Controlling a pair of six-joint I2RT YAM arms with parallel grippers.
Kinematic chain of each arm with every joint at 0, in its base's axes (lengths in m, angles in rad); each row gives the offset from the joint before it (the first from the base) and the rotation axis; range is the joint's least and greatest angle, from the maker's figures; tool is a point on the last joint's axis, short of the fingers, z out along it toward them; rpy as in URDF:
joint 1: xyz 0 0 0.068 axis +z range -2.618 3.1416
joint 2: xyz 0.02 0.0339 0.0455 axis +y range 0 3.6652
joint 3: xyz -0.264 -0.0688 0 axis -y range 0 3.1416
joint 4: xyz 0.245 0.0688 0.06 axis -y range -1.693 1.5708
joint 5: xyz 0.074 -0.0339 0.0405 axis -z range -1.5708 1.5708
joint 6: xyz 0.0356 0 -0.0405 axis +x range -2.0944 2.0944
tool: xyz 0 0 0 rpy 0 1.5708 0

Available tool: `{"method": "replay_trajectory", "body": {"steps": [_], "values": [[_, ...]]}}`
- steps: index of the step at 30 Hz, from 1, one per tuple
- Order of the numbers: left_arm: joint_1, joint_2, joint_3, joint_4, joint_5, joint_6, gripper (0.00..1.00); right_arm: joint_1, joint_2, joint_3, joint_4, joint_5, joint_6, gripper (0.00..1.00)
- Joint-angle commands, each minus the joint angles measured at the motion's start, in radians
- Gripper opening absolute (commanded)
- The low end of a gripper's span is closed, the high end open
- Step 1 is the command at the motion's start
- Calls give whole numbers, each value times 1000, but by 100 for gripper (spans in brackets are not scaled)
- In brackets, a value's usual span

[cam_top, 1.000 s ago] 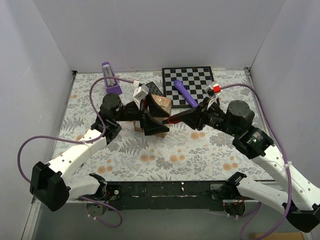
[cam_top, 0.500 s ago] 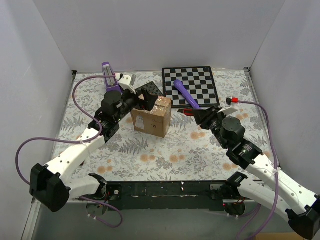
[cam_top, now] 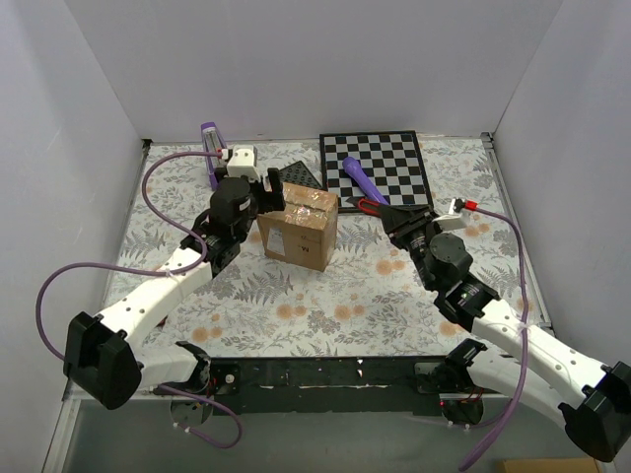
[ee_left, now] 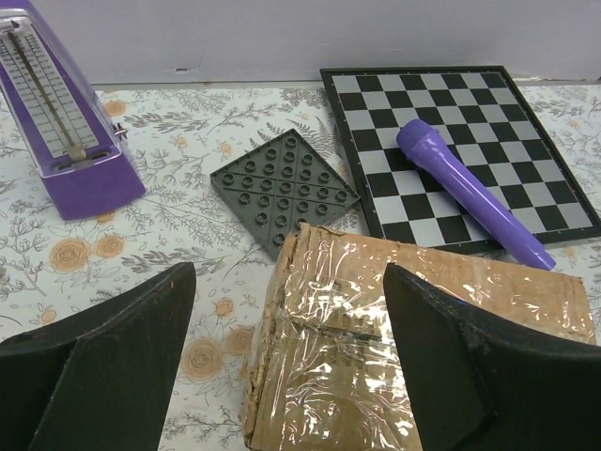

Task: Unpack the express box
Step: Cut the express box at the center of the board.

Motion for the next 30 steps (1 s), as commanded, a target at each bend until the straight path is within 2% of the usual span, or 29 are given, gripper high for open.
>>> {"method": "replay_trajectory", "body": {"steps": [1, 7, 10, 15, 20, 23, 26, 27, 30], "values": [[0, 5, -9, -10, -27, 21, 80, -4, 14, 30, 88, -24, 37, 1], [2, 0, -43, -16, 66, -24, 73, 4, 8, 13, 85, -58, 46, 1], [0, -15, -63, -16, 116, -54, 66, 7, -1, 12, 74, -59, 36, 1], [-3, -32, -81, -16, 176, -101, 47, 7, -6, 5, 62, -50, 28, 1], [-20, -46, -95, -47, 196, -143, 44, 9, 14, 16, 57, -56, 27, 1], [-27, -51, -100, -51, 198, -156, 44, 9, 22, 21, 53, -55, 28, 1], [-29, -54, -103, -56, 178, -159, 49, 7, 14, 19, 46, -42, 23, 1], [-27, -54, -103, -56, 171, -159, 56, 9, 10, 19, 40, -38, 20, 1], [-29, -54, -97, -64, 125, -160, 70, 7, -23, 12, 19, -9, 8, 1]]}}
